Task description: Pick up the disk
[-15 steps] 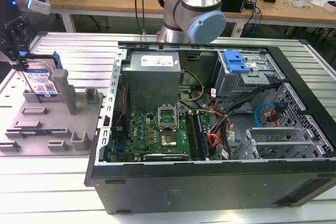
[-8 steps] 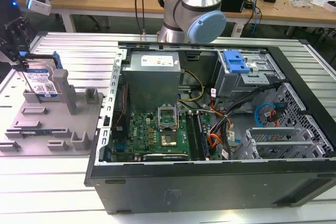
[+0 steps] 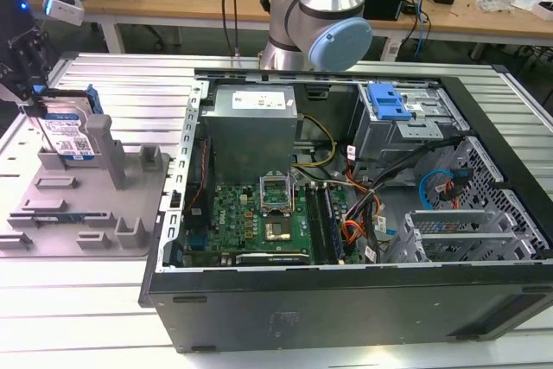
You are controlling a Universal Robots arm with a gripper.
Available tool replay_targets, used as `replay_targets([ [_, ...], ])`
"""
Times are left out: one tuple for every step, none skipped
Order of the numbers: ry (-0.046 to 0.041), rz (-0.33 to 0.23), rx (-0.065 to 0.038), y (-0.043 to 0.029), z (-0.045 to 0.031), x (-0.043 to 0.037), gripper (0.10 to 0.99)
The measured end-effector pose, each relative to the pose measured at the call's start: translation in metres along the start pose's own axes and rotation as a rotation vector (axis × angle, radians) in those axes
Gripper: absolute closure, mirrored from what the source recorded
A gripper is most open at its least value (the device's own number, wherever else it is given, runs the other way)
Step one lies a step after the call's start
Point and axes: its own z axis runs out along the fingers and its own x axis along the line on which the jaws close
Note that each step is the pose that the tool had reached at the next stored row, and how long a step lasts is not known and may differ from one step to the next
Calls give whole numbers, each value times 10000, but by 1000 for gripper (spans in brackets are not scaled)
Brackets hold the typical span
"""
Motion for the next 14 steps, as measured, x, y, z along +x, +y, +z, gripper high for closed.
replay_targets([
  [-1,0,0,0,0,0,722],
  [0,0,-1,0,0,0,722],
  [0,0,0,0,0,0,722],
  [-2,0,0,0,0,0,722],
  [-7,1,1,0,0,0,722],
  [-24,0,4,0,-1,-1,722],
  [-31,-3,3,0,-3,0,722],
  [-40,-11,0,0,-9,0,722],
  [-47,-15,0,0,-13,0,722],
  [-50,-21,1,0,-16,1,722],
  [-52,-28,0,0,-25,1,722],
  [-52,-33,0,0,-34,2,722],
  [-52,-40,1,0,-51,3,722],
  [-52,-44,1,1,-66,3,722],
])
